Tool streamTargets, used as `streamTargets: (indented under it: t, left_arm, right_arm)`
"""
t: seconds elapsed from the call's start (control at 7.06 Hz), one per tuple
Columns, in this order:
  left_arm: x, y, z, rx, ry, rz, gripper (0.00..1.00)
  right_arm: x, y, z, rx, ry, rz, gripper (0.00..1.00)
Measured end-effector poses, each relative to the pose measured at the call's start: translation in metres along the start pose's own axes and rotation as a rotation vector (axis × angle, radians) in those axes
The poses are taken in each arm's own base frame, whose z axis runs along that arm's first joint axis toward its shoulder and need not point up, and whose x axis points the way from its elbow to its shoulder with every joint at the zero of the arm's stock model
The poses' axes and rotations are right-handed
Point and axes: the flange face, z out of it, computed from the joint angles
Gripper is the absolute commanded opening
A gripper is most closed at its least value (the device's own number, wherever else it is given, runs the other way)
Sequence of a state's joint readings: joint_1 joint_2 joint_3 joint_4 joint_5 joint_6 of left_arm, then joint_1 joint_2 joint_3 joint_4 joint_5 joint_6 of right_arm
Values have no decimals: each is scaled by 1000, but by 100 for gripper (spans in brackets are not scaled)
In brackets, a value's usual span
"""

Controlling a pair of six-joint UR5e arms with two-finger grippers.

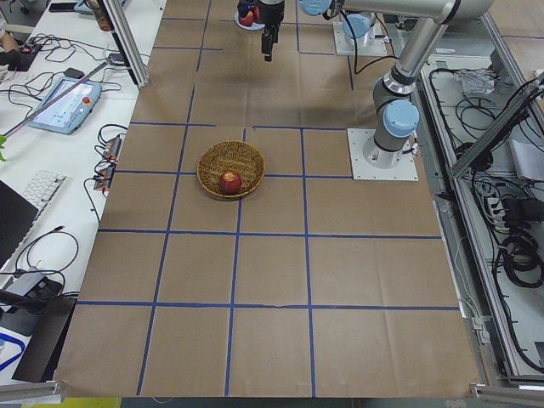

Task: Transfer apple from basket to plate
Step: 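Carry the apple with the right gripper onto the white plate, then open the right gripper and lift it away from the plate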

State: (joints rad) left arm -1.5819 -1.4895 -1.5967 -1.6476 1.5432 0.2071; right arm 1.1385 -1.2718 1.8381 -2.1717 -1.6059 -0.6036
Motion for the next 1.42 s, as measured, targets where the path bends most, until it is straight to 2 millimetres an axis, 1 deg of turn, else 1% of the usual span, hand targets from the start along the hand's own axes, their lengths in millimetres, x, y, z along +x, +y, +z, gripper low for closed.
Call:
streamTargets:
  t: [0.14,0.28,0.43,0.71,0.85,0.99,1.13,1.28,1.42]
  left_arm:
    - [0,0,0,0,0,0,98]
    - [0,0,0,0,0,0,99]
    - [0,-1,0,0,1,0,98]
    - [0,-1,0,0,0,0,98]
    - [0,-1,0,0,0,0,98]
    - [0,-1,0,0,0,0,98]
    - [0,-1,0,-1,0,0,98]
    - [0,0,1,-2,0,0,99]
    - [0,0,0,-1,0,0,99]
  right_arm:
    - [0,0,3,-5,-4,2,58]
    - [0,0,5,-6,-7,4,72]
    - [0,0,5,-7,-8,6,100]
    - [0,-1,1,-4,-4,5,100]
    - [0,-1,-8,7,6,7,100]
    - [0,-1,-22,27,20,9,100]
    - [-2,-1,-42,52,37,7,100]
    - [-7,-1,-65,70,46,2,100]
    - [-16,-2,-92,79,49,2,100]
